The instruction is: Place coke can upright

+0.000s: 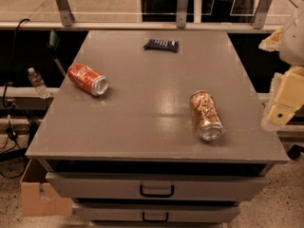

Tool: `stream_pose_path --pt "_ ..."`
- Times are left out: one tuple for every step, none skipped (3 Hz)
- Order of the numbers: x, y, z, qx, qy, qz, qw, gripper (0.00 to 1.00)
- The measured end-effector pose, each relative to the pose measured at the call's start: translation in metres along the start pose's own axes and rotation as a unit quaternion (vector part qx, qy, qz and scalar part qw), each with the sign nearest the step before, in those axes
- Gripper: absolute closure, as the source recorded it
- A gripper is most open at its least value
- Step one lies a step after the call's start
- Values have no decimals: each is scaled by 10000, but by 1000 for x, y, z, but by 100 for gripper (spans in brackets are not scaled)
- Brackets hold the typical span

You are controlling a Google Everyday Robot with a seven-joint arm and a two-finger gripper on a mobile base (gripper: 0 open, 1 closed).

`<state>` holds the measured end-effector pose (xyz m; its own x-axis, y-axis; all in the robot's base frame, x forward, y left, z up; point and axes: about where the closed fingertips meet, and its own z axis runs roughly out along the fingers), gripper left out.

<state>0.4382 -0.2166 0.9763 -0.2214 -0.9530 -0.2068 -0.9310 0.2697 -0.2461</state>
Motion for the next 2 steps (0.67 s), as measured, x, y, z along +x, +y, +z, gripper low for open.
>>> stream_pose_path --pt "0 0 0 1 0 0 10000 0" --pt "-41 2 17 -207 -164 -184 9995 0"
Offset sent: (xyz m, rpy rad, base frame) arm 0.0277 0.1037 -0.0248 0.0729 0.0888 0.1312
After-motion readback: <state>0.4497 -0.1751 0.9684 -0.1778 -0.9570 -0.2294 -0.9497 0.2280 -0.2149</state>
